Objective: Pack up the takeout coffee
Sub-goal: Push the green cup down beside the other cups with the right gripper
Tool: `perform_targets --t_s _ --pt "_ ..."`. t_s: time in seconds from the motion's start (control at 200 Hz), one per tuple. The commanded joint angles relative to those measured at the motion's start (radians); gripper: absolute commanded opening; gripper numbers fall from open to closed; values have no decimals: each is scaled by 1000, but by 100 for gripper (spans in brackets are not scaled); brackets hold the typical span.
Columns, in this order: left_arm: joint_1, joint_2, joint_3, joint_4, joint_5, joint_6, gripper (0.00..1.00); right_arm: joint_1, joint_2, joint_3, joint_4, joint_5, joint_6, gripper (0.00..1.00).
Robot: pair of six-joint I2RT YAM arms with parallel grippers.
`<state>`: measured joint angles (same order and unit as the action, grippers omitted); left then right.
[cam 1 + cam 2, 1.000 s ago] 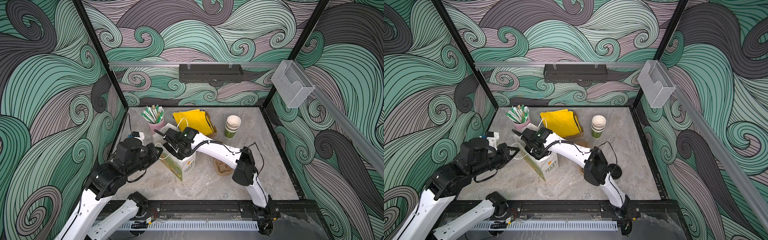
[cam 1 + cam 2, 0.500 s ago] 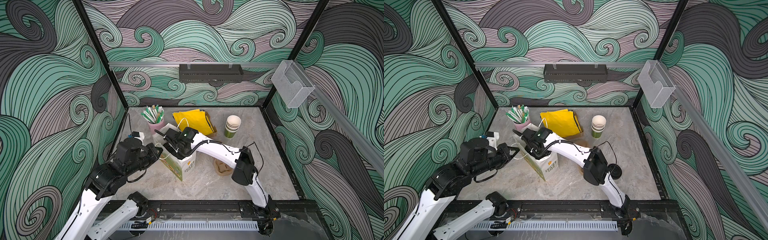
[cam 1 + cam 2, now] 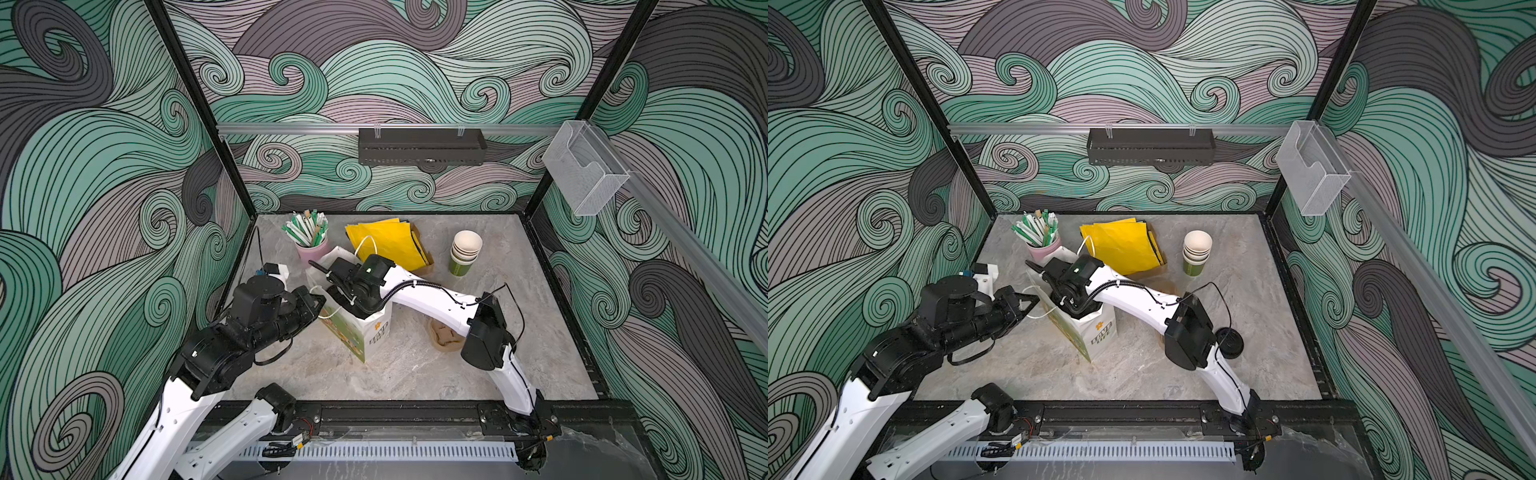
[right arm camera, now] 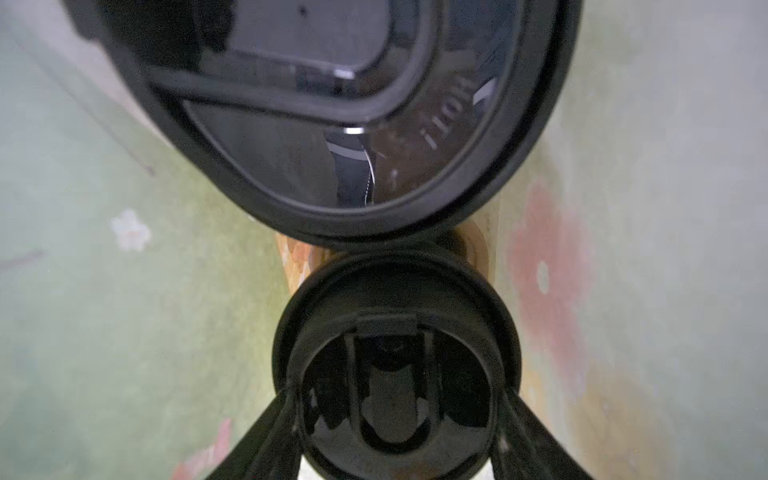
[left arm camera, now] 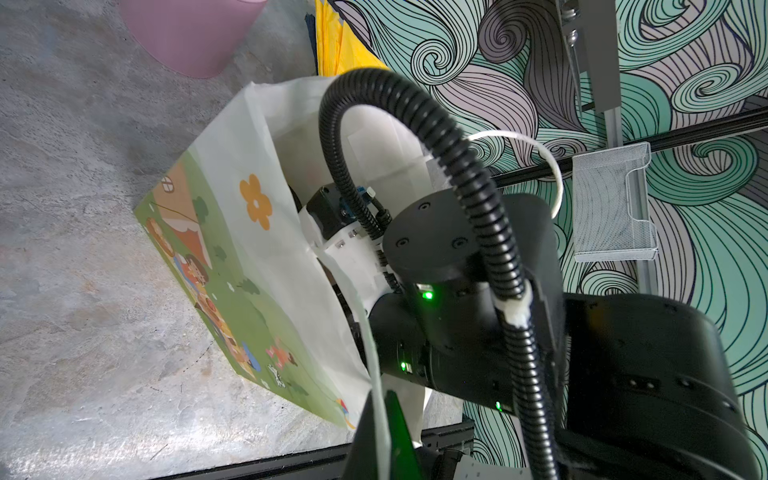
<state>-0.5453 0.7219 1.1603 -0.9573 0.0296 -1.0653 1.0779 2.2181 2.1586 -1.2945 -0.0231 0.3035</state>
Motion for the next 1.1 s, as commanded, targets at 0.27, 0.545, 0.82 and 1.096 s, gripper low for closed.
perform_targets --t_s 0.27,0.545,0.82,1.096 --pt "7 -15 12 -20 -16 3 0 16 147 -102 -113 -51 8 53" --pt "7 -18 10 -24 -17 2 0 17 93 0 -141 -50 26 60" --pt "7 -17 2 -23 -16 2 0 18 11 140 -176 -1 36 75" --pt "7 -15 -3 -21 -8 1 0 17 -32 211 -178 14 46 82"
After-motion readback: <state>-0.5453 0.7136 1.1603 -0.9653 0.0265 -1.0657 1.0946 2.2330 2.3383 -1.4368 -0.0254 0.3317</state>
